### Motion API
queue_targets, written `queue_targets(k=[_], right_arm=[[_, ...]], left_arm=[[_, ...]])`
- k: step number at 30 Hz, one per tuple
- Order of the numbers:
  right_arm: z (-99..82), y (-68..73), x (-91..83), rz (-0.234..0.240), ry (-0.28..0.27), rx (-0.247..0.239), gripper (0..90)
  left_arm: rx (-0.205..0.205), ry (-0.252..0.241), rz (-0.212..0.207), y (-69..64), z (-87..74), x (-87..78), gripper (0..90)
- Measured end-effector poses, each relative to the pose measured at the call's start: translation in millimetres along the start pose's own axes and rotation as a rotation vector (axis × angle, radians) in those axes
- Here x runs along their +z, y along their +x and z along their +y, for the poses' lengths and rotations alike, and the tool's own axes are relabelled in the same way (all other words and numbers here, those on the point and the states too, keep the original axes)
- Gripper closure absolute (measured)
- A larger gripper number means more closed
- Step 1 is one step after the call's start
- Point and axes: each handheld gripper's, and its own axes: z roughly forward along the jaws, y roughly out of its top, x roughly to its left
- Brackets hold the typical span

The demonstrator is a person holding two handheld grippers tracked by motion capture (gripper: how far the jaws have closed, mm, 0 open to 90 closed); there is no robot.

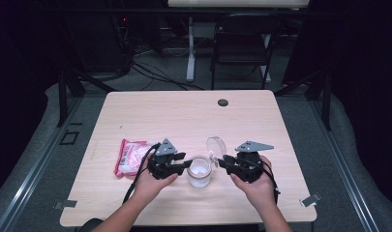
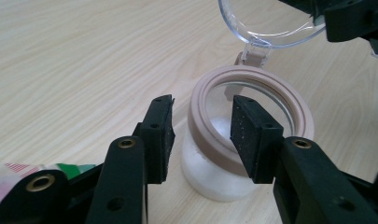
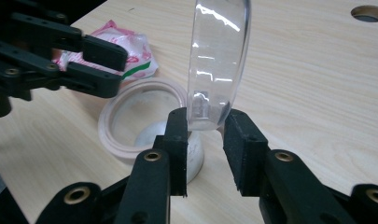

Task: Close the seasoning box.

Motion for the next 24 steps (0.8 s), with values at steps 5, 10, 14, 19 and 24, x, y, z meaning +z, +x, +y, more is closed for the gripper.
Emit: queue_targets(k=[5, 10, 14, 19, 24], right_arm=[[7.0, -7.3, 9.0, -0.002, -0.012, 0.001, 72.6], [16.3, -19.8, 20.2, 0.011, -0.025, 0.015, 73.1], [20.9, -34.7, 28.2, 0.067, -0.032, 0.042, 74.0], [27.8, -40.2, 36.0, 0.074, -0.038, 0.051, 73.9], [31.1, -41.0, 39.8, 0.091, -0.022, 0.052, 69.6]], left_arm=[[0.003, -0.023, 0.04, 6.7, -6.2, -15.5, 55.4], [-0.013, -0.034, 0.087, 18.9, -16.7, -31.1, 52.0], [-0.037, -0.048, 0.104, 26.5, -24.2, -40.7, 50.3], [-0.02, -0.056, 0.138, 30.4, -33.0, -48.4, 48.5], [0.001, -0.051, 0.183, 34.0, -38.7, -52.5, 43.6]])
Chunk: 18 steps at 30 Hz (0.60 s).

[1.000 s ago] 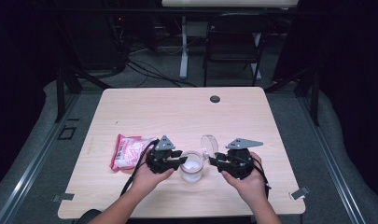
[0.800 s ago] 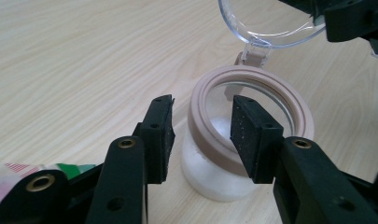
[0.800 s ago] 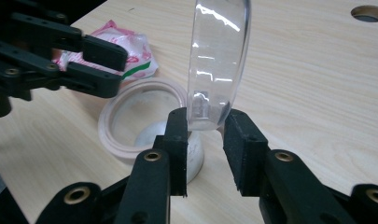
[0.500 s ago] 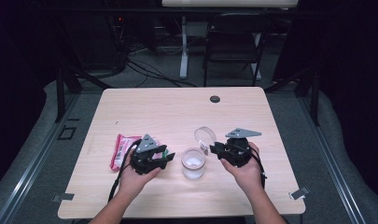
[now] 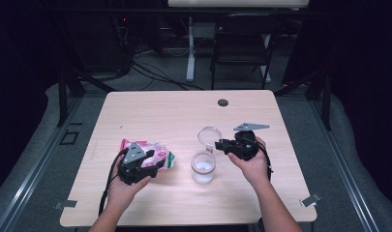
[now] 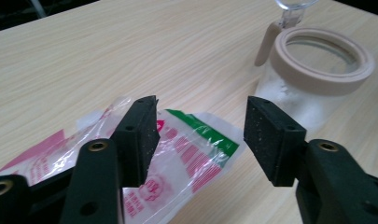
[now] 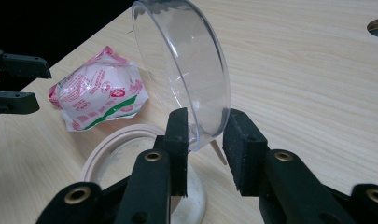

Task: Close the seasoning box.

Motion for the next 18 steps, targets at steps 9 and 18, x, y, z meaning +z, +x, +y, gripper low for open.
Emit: queue_targets(k=[9, 18], right_arm=[[-0.3, 4.2, -3.5, 0.012, -0.005, -0.005, 55.7], [-4.9, 13.1, -10.2, -0.022, -0.005, -0.065, 49.7]], left_arm=[[0.032, 0.042, -0.007, 0.0, 0.1, 2.8, 42.4], [0.126, 0.118, 0.019, -10.4, -22.6, 13.7, 39.7]])
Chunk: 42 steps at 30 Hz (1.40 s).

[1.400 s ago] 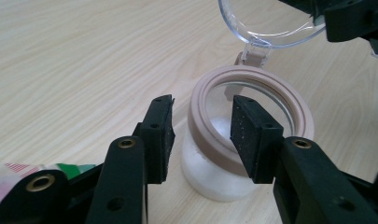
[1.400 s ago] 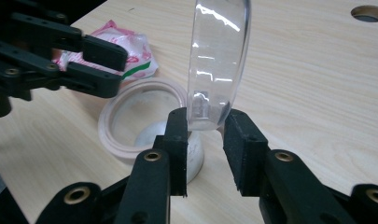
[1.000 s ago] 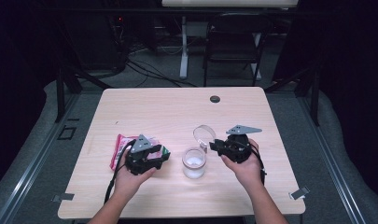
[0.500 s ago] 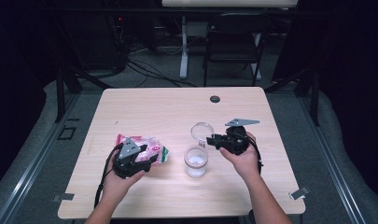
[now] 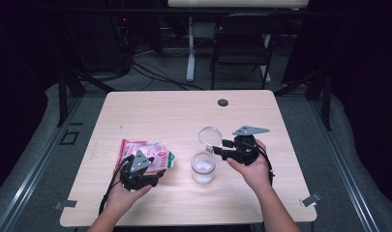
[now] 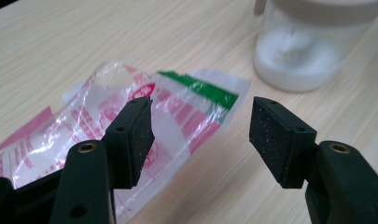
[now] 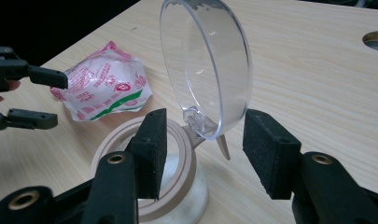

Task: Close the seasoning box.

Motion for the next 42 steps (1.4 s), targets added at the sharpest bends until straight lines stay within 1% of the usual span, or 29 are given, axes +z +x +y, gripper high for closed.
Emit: queue_targets(k=[1, 2, 3, 4, 5, 7, 8, 9, 11, 14, 20, 24, 27, 28, 30, 32, 35, 38, 41, 42], right_arm=[[-1.2, 0.2, -0.2, -0.003, -0.008, 0.005, 49.5], [-1.9, -0.2, -0.8, -0.009, -0.007, 0.001, 49.3], [-2.9, -0.6, -1.5, -0.015, -0.006, 0.001, 49.2], [-3.7, -0.8, -2.1, -0.018, -0.003, 0.002, 49.2], [-4.7, -0.7, -1.7, -0.018, -0.01, 0.006, 49.2], [-6.4, -1.0, -2.4, -0.023, -0.006, 0.011, 49.2], [-7.1, -1.4, -2.8, -0.024, -0.004, 0.009, 48.9], [-7.6, -1.6, -3.6, -0.025, 0.004, 0.007, 48.9], [-8.9, -1.3, -3.7, -0.027, -0.003, 0.009, 48.9], [-10.3, -0.6, -4.3, -0.029, 0.002, 0.008, 48.9], [-11.4, 0.7, -6.2, -0.039, -0.003, -0.002, 48.9], [-12.3, 2.4, -5.1, -0.044, 0.002, -0.006, 48.9], [-12.8, 2.7, -4.2, -0.044, 0.006, -0.011, 49.0], [-12.9, 2.8, -3.8, -0.041, 0.009, -0.011, 49.0], [-13.3, 2.8, -3.2, -0.045, 0.01, -0.009, 49.1], [-13.6, 2.9, -2.8, -0.044, 0.006, -0.008, 49.2], [-13.5, 2.9, -3.1, -0.045, 0.004, -0.006, 49.4], [-13.7, 3.3, -2.9, -0.045, 0.001, -0.007, 49.5], [-14.0, 3.8, -2.6, -0.045, 0.002, -0.012, 49.5], [-14.3, 4.0, -2.6, -0.045, 0.001, -0.01, 49.5]], left_arm=[[0.013, 0.02, 0.008, -2.0, -0.5, 4.0, 39.6], [0.048, 0.036, 0.028, -4.7, -0.7, 8.6, 39.6], [0.085, 0.049, 0.057, -6.7, -1.1, 12.0, 39.7], [0.116, 0.063, 0.076, -7.3, -1.6, 14.4, 40.7], [0.138, 0.078, 0.092, -7.8, -2.4, 17.7, 41.4], [0.148, 0.096, 0.104, -8.2, -4.4, 23.2, 41.6], [0.162, 0.108, 0.115, -8.4, -4.9, 25.3, 41.6], [0.188, 0.111, 0.149, -8.6, -5.4, 27.6, 41.6], [0.208, 0.113, 0.183, -7.7, -5.9, 30.9, 41.6], [0.213, 0.126, 0.211, -5.2, -6.2, 36.4, 41.6], [0.233, 0.141, 0.237, -3.4, -8.7, 48.8, 44.6], [0.23, 0.134, 0.263, 0.4, -9.7, 53.7, 45.7], [0.223, 0.142, 0.283, 3.2, -11.5, 55.9, 47.0], [0.224, 0.145, 0.285, 4.4, -11.8, 56.2, 48.0], [0.213, 0.141, 0.288, 6.2, -12.9, 56.9, 49.0], [0.193, 0.143, 0.291, 7.4, -13.6, 57.4, 50.8], [0.198, 0.145, 0.302, 8.4, -13.8, 57.8, 52.1], [0.197, 0.15, 0.298, 9.1, -14.2, 58.4, 56.0], [0.172, 0.152, 0.28, 11.7, -14.4, 59.3, 61.0], [0.171, 0.156, 0.278, 12.4, -14.2, 59.2, 62.6]])
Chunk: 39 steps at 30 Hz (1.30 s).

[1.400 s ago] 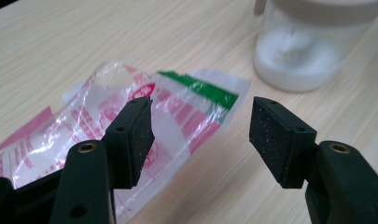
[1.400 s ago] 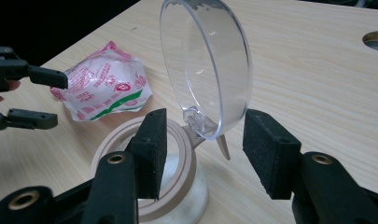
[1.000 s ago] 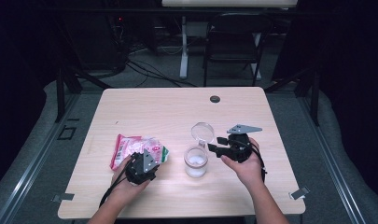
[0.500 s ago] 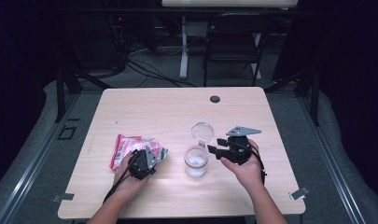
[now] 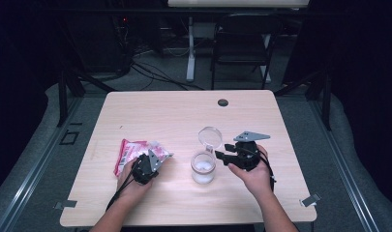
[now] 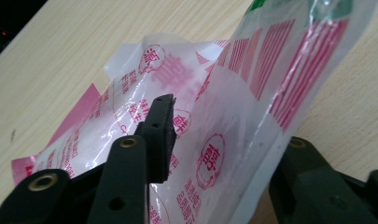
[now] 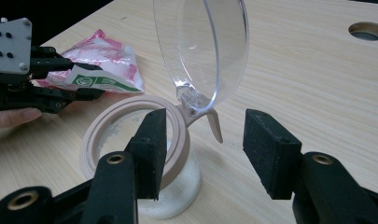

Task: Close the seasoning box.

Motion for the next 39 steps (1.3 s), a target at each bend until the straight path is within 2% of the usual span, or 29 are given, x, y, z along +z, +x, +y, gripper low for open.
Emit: queue_targets(k=[5, 11, 14, 21, 32, 36, 39], right_arm=[[-0.9, -0.1, -0.9, -0.001, -0.001, 0.004, 49.7], [-2.1, -0.3, -1.9, -0.007, -0.004, 0.006, 49.8], [-2.6, -0.3, -2.2, -0.009, -0.002, 0.004, 49.7], [-3.0, -1.0, -2.1, -0.013, 0.003, 0.001, 49.7], [-3.5, -0.9, -1.6, -0.013, 0.004, 0.008, 49.6], [-3.7, -0.7, -1.1, -0.014, -0.001, 0.014, 49.6], [-3.8, -0.9, -1.1, -0.015, -0.001, 0.015, 49.6]], left_arm=[[-0.038, 0.005, -0.024, 2.5, 0.4, 0.6, 68.6], [-0.061, 0.01, -0.036, 5.2, 0.8, 1.0, 76.4], [-0.078, 0.012, -0.054, 7.7, 1.3, -0.1, 80.1], [-0.102, 0.006, -0.076, 10.3, 1.6, -0.7, 83.7], [-0.219, -0.009, -0.147, 21.8, -0.8, -3.7, 89.3], [-0.286, -0.034, -0.172, 29.0, -2.8, -5.7, 89.7], [-0.382, -0.054, -0.236, 37.5, -6.8, -6.0, 89.8]])
